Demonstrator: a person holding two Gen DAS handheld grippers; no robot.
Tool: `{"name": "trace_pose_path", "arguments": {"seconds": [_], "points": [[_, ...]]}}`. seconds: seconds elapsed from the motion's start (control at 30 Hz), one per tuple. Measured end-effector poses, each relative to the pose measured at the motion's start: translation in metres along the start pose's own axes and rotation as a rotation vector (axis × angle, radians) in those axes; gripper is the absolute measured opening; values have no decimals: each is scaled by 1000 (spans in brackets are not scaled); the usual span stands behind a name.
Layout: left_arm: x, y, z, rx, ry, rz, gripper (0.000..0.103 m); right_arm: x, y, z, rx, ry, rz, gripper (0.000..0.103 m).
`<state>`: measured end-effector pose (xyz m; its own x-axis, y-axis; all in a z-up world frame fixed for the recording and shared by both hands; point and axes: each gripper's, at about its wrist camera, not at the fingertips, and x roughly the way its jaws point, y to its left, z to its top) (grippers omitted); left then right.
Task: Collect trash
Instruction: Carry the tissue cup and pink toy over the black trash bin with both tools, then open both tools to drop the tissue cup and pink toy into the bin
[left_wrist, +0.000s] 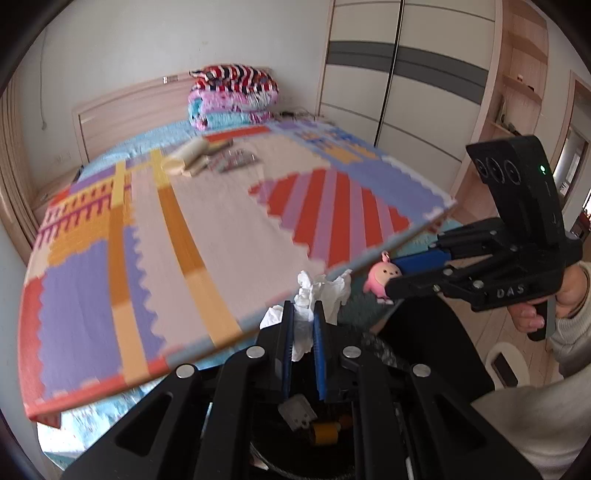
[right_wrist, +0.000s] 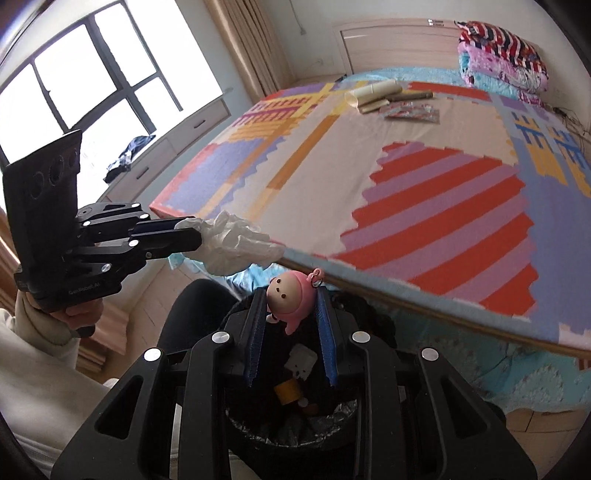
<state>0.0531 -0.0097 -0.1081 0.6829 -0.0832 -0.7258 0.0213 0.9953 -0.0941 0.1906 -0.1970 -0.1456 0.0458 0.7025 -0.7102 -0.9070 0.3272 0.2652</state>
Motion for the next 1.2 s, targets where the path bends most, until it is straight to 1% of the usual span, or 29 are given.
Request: {"name": "trace_pose_path", "arguments": {"seconds": [0.07, 0.17, 0.23, 0.3, 0.4, 0.53, 0.6, 0.8, 0.93, 1.13, 1.2], "points": [[11, -2, -15, -2, 42, -28, 10, 12, -3, -12, 17, 38, 10, 27], [31, -4, -39, -18, 118, -34, 10, 29, -5, -29, 35, 99, -9, 27], [44, -4, -55, -25, 164, -48, 10, 36, -1, -38, 28, 125, -12, 27], [61, -3, -69, -22, 221, -44, 10, 44, 4, -46, 12, 155, -17, 27], [82, -2, -81, -14, 278, -43, 10, 60, 11, -57, -24, 203, -47, 27], [102, 2, -93, -20, 322, -34, 10, 81, 13, -70, -47, 262, -80, 27], [114, 4, -99, -20, 349, -16, 10, 92, 11, -74, -44, 290, -86, 27], [135, -3, -115, 15, 430, 2, 10, 116, 7, -84, -56, 367, -105, 27], [144, -4, -123, 25, 474, 8, 10, 126, 6, -90, -61, 400, -104, 28], [152, -5, -134, 34, 533, -16, 10, 138, 2, -95, -51, 437, -110, 28], [152, -5, -135, 35, 543, -20, 11, 140, 2, -95, -49, 443, -102, 28]]}}
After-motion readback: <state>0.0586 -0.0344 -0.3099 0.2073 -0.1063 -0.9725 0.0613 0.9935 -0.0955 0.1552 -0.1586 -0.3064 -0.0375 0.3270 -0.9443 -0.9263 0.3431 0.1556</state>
